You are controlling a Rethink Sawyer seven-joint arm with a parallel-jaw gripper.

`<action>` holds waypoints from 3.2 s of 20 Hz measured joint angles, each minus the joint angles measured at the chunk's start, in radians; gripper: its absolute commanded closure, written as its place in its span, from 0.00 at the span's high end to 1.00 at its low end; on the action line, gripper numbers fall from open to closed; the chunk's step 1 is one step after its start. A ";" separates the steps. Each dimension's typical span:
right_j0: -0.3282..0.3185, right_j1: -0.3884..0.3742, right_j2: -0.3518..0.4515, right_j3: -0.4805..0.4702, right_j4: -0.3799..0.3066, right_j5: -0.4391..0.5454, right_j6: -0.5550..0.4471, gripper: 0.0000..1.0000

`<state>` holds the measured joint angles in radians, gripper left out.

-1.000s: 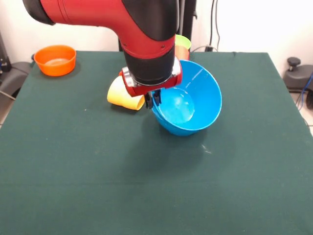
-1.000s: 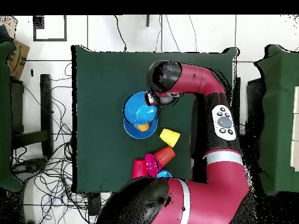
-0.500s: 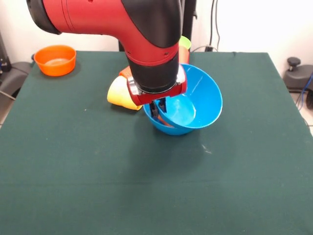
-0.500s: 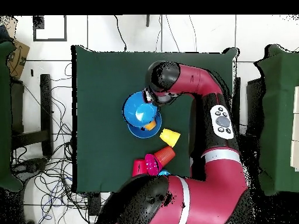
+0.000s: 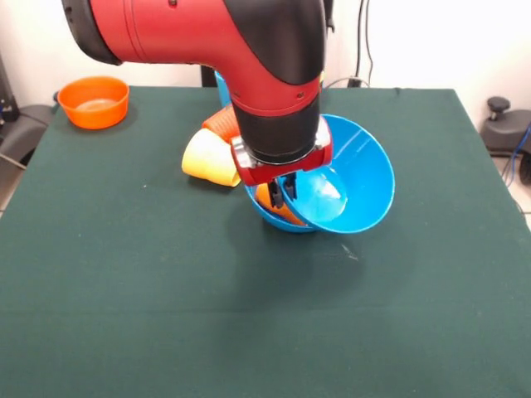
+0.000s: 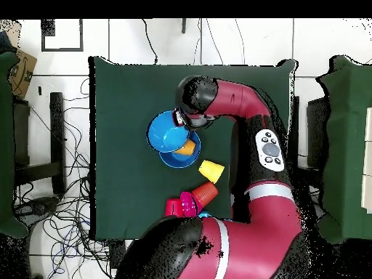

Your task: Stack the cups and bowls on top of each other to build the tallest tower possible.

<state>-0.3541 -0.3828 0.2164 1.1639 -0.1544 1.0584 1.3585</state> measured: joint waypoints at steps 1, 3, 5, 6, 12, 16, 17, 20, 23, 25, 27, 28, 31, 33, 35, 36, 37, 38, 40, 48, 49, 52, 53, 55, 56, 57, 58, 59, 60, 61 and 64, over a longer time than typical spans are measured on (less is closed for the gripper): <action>0.006 0.001 -0.001 0.000 0.000 0.000 0.000 0.00; 0.010 0.002 -0.001 0.000 0.000 0.000 0.000 0.00; 0.020 0.002 -0.004 0.000 0.000 0.000 0.000 0.00; 0.023 0.003 -0.006 0.000 -0.001 -0.001 0.000 0.00; 0.054 0.011 -0.017 -0.006 -0.002 -0.001 0.000 0.00; 0.069 0.015 -0.027 -0.008 -0.012 -0.001 0.000 0.00; 0.072 0.015 -0.031 -0.009 -0.015 -0.001 0.000 0.00; 0.077 0.017 -0.042 -0.021 -0.026 -0.001 0.000 0.00; 0.081 0.019 -0.052 -0.035 -0.033 -0.001 0.000 0.00; 0.084 0.021 -0.063 -0.045 -0.039 -0.001 0.000 0.00; 0.087 0.024 -0.073 -0.052 -0.043 -0.001 0.000 0.00; 0.088 0.026 -0.077 -0.055 -0.045 -0.001 0.000 0.00; 0.095 0.032 -0.088 -0.064 -0.046 -0.001 0.000 0.00; 0.099 0.035 -0.091 -0.070 -0.046 -0.001 0.000 0.00; 0.100 0.040 -0.090 -0.075 -0.046 -0.001 0.000 0.00; 0.100 0.042 -0.088 -0.079 -0.046 -0.001 0.000 0.00; 0.099 0.043 -0.086 -0.079 -0.045 -0.001 0.000 0.00; 0.094 0.042 -0.080 -0.077 -0.042 -0.001 0.000 0.00; 0.077 0.039 -0.062 -0.067 -0.031 -0.004 0.000 0.00; -0.093 0.004 0.105 0.078 0.082 -0.144 0.000 0.00; -0.126 -0.003 0.135 0.105 0.095 -0.176 0.000 0.00; -0.206 -0.020 0.208 0.168 0.125 -0.251 0.000 0.00; -0.231 -0.026 0.229 0.185 0.129 -0.265 0.000 0.00; -0.254 -0.032 0.248 0.198 0.129 -0.272 0.000 0.00; -0.275 -0.041 0.268 0.210 0.128 -0.272 0.000 0.00; -0.280 -0.044 0.274 0.213 0.127 -0.272 0.000 0.00; -0.284 -0.048 0.281 0.216 0.127 -0.272 0.000 0.00; -0.289 -0.053 0.290 0.220 0.127 -0.272 0.000 0.00; -0.290 -0.057 0.296 0.223 0.126 -0.272 0.000 0.00; -0.289 -0.062 0.304 0.224 0.125 -0.272 0.000 0.00; -0.284 -0.070 0.315 0.224 0.123 -0.262 0.000 0.00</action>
<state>-0.6382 -0.4527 0.5313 1.3884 -0.0312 0.7965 1.3585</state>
